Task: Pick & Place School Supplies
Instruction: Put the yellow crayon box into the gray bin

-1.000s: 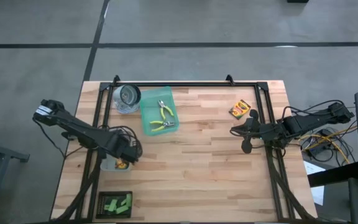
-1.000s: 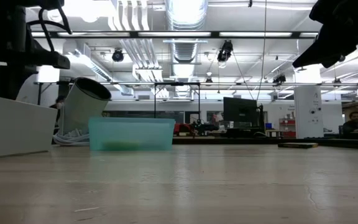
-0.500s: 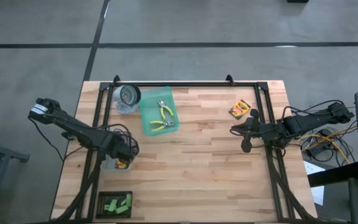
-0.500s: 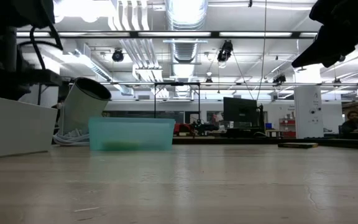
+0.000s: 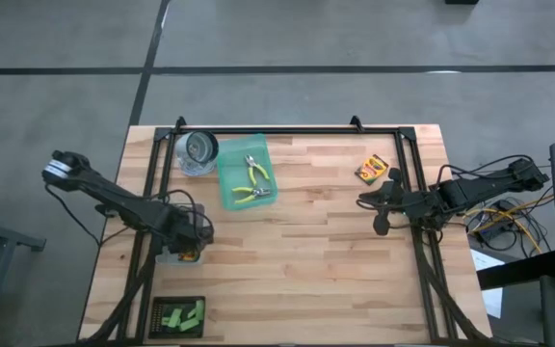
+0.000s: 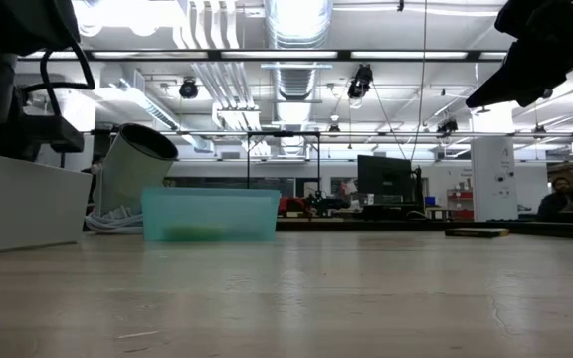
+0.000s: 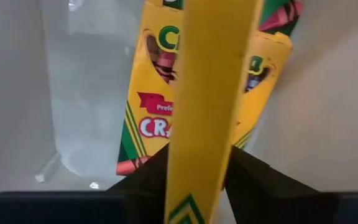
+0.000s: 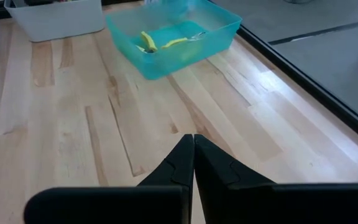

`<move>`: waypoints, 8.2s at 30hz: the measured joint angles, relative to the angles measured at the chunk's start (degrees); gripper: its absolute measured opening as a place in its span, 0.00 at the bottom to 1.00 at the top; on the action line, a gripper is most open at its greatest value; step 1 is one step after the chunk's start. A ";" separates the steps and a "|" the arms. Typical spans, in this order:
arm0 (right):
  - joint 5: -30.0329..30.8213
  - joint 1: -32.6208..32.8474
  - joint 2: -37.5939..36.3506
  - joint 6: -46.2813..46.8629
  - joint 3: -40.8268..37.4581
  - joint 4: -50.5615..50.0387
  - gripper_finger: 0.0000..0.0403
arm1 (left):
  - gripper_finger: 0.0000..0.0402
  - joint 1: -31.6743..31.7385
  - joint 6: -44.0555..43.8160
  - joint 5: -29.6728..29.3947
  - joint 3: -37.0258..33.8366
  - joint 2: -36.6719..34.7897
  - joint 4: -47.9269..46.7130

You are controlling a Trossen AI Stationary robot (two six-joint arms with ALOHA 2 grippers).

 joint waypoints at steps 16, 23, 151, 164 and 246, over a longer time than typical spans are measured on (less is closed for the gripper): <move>0.34 0.00 0.03 0.01 -0.24 -0.03 0.02 | 0.40 0.02 -1.03 4.34 0.02 -8.63 -3.93; 0.34 0.00 0.03 0.00 -0.34 -0.01 0.02 | 0.40 0.02 -1.18 4.34 0.07 -12.27 -5.49; -41.90 -42.23 60.94 4.88 22.12 -17.60 0.02 | 0.40 36.68 111.01 6.79 16.70 21.90 86.37; -45.33 -18.27 61.33 20.92 21.77 3.68 0.02 | 0.40 36.68 110.39 6.44 16.59 21.90 86.18; -40.10 -12.14 62.22 -0.21 26.16 21.57 0.02 | 0.40 36.68 102.55 3.78 16.06 21.86 81.37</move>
